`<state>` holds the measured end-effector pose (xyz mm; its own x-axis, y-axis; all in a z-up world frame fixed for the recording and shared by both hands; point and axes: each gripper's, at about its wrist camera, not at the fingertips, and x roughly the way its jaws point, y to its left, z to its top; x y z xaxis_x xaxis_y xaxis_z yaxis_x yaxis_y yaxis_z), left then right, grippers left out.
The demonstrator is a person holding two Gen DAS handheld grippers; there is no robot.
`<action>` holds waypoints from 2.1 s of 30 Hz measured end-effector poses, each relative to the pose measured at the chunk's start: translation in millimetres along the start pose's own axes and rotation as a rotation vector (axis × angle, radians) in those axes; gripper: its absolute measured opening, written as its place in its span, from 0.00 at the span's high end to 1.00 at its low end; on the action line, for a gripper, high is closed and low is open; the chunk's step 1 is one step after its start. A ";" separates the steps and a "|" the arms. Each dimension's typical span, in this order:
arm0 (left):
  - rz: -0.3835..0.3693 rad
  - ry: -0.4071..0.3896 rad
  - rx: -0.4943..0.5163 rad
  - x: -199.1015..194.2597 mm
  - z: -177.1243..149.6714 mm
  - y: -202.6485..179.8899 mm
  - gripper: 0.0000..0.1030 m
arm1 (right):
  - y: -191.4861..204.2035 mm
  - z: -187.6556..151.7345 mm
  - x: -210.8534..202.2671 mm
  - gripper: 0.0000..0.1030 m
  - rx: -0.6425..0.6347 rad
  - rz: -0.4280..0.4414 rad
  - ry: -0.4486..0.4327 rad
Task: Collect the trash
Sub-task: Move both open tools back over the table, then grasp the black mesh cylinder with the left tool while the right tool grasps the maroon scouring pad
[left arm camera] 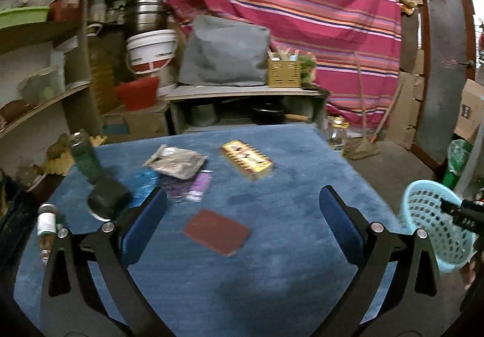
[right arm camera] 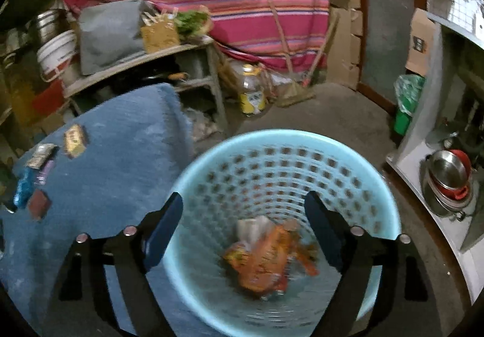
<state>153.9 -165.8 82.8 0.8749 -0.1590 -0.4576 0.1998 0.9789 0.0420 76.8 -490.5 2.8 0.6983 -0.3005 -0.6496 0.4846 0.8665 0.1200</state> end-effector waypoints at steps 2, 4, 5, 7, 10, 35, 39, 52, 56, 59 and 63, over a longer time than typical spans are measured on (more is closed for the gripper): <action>0.017 0.005 -0.010 0.4 -1.8 14.7 0.05 | 25.9 -0.2 -1.2 0.19 -0.027 0.033 -0.010; 0.041 0.009 -0.024 1.3 -5.9 36.0 0.05 | 46.4 -1.7 -0.5 0.19 -0.047 0.058 -0.011; 0.055 0.010 -0.027 1.8 -8.1 45.9 0.05 | 59.8 -2.9 0.6 0.19 -0.059 0.071 -0.008; 0.081 0.017 -0.029 3.6 -12.3 62.7 0.05 | 81.3 -5.1 2.5 0.19 -0.078 0.090 0.000; 0.115 0.033 -0.042 6.7 -18.5 87.2 0.05 | 114.5 -11.1 4.3 0.19 -0.105 0.127 0.009; 0.233 0.126 -0.179 56.2 -39.8 209.4 0.05 | 326.5 -60.7 48.8 0.13 -0.423 0.363 0.156; 0.228 0.147 -0.201 66.3 -32.5 216.6 0.05 | 339.7 -62.6 57.4 0.13 -0.460 0.362 0.188; 0.213 0.170 -0.305 104.8 -30.1 218.5 0.05 | 343.9 -54.4 73.9 0.18 -0.428 0.403 0.201; 0.233 0.227 -0.236 124.5 -39.3 213.1 0.05 | 332.4 -48.6 79.2 0.35 -0.358 0.424 0.211; 0.255 0.241 -0.190 133.3 -39.4 212.5 0.05 | 333.2 -47.4 80.4 0.36 -0.364 0.436 0.212; 0.246 0.249 -0.204 141.2 -39.8 219.9 0.05 | 334.2 -47.7 77.1 0.37 -0.372 0.439 0.189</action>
<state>303.8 32.2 -8.0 0.7472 0.0950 -0.6578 -0.1163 0.9931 0.0114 267.5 -205.1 -42.9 0.6692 0.1628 -0.7250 -0.0682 0.9850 0.1582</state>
